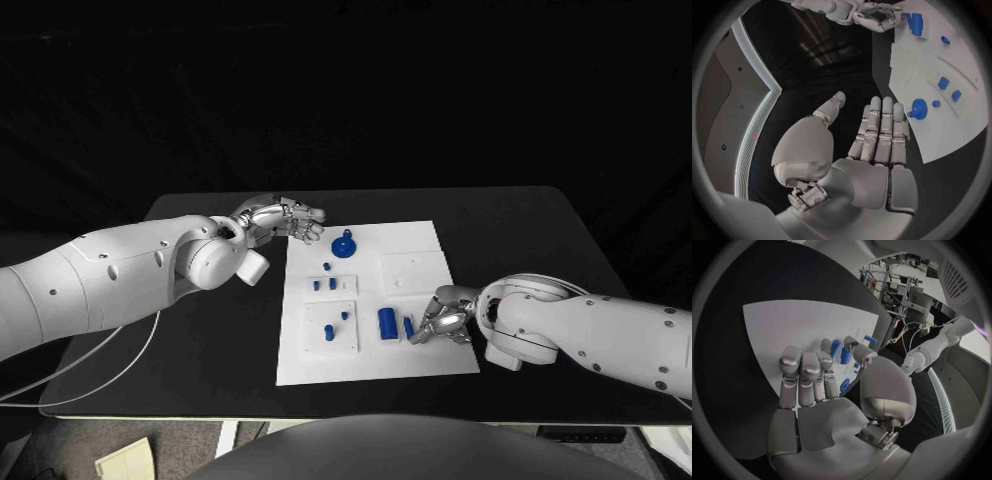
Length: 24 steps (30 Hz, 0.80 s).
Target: Assemble the parts on the task board
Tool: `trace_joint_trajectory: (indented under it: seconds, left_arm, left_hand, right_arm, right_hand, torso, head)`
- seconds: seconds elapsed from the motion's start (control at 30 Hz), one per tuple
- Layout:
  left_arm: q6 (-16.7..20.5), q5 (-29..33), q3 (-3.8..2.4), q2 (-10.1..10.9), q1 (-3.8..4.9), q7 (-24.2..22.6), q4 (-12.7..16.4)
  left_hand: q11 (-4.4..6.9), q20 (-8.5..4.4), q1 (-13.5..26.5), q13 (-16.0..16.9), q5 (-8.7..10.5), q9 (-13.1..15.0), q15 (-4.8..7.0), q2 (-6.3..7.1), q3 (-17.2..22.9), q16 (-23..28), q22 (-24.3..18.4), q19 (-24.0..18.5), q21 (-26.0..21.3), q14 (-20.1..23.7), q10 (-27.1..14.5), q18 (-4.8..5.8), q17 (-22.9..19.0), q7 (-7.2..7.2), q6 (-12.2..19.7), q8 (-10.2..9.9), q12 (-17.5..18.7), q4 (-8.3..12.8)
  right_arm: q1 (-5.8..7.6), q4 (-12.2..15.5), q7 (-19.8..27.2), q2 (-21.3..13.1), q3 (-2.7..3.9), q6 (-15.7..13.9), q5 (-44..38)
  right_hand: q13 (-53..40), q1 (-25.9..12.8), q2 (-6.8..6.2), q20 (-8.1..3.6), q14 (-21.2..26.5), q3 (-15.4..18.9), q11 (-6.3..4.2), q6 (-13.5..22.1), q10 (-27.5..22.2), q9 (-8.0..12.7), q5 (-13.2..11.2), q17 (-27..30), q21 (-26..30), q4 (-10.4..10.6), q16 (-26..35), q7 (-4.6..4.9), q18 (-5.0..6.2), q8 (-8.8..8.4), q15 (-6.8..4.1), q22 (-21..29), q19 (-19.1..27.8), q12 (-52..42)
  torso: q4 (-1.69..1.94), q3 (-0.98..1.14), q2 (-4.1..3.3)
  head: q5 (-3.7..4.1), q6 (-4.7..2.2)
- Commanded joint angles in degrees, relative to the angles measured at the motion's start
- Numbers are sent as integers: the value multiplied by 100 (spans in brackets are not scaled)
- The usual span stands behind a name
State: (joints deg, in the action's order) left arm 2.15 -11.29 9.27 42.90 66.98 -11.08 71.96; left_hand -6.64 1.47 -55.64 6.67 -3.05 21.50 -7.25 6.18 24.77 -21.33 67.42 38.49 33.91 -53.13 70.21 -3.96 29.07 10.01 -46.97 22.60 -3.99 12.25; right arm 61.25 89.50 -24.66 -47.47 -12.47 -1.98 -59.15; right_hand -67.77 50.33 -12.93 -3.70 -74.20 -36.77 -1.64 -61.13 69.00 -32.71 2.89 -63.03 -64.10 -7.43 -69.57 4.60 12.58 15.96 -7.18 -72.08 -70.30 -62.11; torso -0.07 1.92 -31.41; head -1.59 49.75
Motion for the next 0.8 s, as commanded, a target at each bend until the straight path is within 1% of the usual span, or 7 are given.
trace_joint_trajectory:
  seconds: [0.03,0.2,0.3,0.5,0.8]
  left_arm:
    - [-81,-6,-5,-12,9,-32,12]
    - [-78,-6,-5,-18,9,-34,8]
    - [-81,-6,-5,-18,9,-30,6]
    - [-81,-7,-5,-21,9,-31,5]
    - [-88,-7,-5,-14,9,-29,8]
  left_hand:
    - [1,34,-30,-9,8,-7,-31,-33,-9,27,-4,-13,-22,-15,-37,-78,9,-3,48,11,-20,3]
    - [1,34,-29,-9,8,-7,-31,-33,-10,28,-2,-13,-23,-15,-36,-78,10,-3,48,11,-20,2]
    - [1,35,-28,-10,8,-7,-31,-34,-10,29,-2,-13,-23,-15,-36,-78,11,-3,47,12,-20,1]
    - [1,35,-28,-10,8,-8,-31,-33,-10,30,-1,-13,-24,-15,-36,-77,12,-3,47,12,-20,0]
    - [1,35,-25,-10,8,-8,-32,-35,-11,32,2,-13,-26,-15,-36,-77,15,-3,48,12,-20,-3]
  right_arm:
    - [-15,-18,-177,29,-3,41,-63]
    - [-16,-39,-249,64,-3,-27,-61]
    - [-16,-68,-274,76,-4,-63,-61]
    - [-16,-102,-304,98,-4,-169,-64]
    - [-17,-81,-262,128,-4,-300,-64]
  right_hand:
    - [-4,26,136,-35,-15,4,-23,-9,2,-6,-6,-11,20,-34,14,-13,242,1,-45,3,-1,21]
    - [1,73,303,-32,-25,-49,-30,-27,17,-1,-7,-11,18,-61,13,-20,242,7,-50,4,-4,21]
    - [3,70,348,-28,-28,-61,-30,-31,21,2,-7,-11,17,-65,15,-20,242,7,-50,4,-4,22]
    - [4,71,394,-24,-33,-90,-33,-43,28,5,-7,-11,16,-68,15,-24,242,11,-51,4,-5,21]
    - [-16,11,400,-16,-50,-115,-41,-70,71,10,-8,-9,8,-35,15,-31,242,20,-56,5,-22,-12]
  torso:
    - [0,-1,-1]
    - [0,2,-2]
    - [0,0,1]
    - [-7,-4,3]
    - [1,-5,2]
  head:
    - [-2,11]
    - [-3,18]
    - [-3,19]
    - [-1,21]
    - [15,17]
